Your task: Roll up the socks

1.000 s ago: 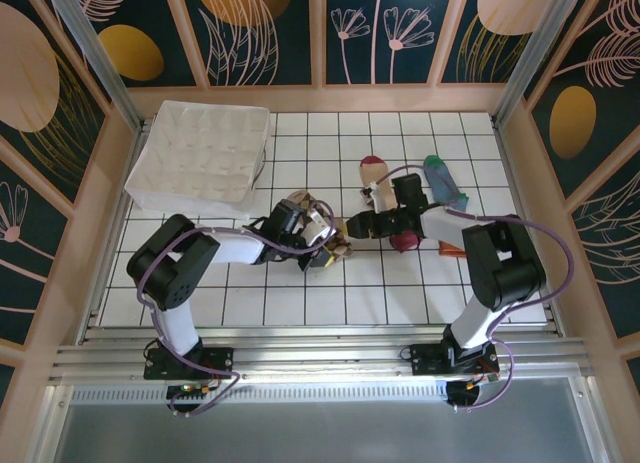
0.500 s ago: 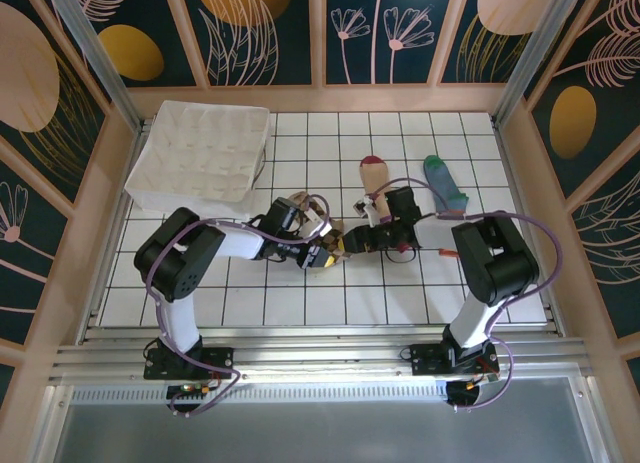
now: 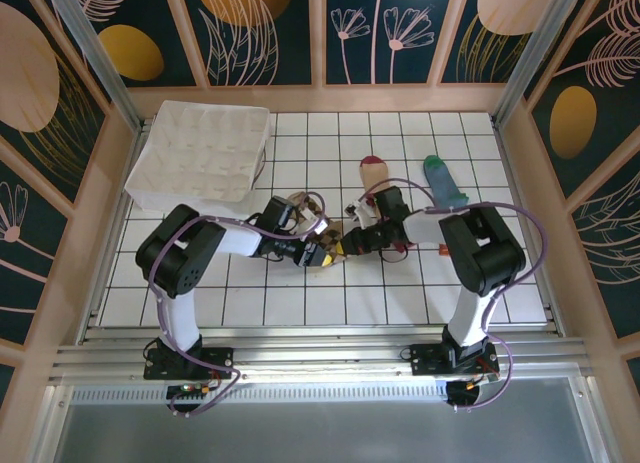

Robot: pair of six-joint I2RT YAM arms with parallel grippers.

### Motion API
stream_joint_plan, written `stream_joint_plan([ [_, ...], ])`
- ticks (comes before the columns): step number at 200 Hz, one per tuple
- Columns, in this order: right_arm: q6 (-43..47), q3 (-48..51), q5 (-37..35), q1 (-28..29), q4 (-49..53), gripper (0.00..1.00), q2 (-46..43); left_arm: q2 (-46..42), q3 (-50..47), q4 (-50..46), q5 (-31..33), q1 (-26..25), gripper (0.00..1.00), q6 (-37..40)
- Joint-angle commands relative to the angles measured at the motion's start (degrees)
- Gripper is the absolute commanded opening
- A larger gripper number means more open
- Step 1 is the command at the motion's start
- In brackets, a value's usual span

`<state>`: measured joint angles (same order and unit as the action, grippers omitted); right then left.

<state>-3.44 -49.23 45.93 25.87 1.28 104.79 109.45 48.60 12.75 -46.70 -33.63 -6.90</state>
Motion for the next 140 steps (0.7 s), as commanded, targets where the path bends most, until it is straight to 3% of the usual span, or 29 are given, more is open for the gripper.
stream_joint_plan([
  [1, 1.08, -5.22, -9.22, 2.27, 12.59, 0.0, 5.31, -4.79, -0.45, -5.34, 12.29, 0.49, 0.23, 5.56],
  [21, 1.16, -9.52, -12.66, 2.28, 19.58, 0.0, 8.3, -14.86, -4.83, -3.33, 23.22, 0.25, 0.32, 9.64],
  [56, 0.27, -13.83, -12.03, 1.33, 24.57, 0.0, 10.91, -27.26, -11.56, 2.96, 36.99, -3.52, 0.32, 18.63],
  [92, 0.63, -18.53, -11.2, 1.32, 29.67, 0.0, 13.88, -23.53, -7.56, -0.82, 47.53, -11.76, 0.33, 28.96],
  [140, 0.61, -21.2, -10.56, 0.99, 33.89, 0.0, 15.95, -16.65, -2.75, -1.81, 48.1, -14.94, 0.36, 35.0],
])
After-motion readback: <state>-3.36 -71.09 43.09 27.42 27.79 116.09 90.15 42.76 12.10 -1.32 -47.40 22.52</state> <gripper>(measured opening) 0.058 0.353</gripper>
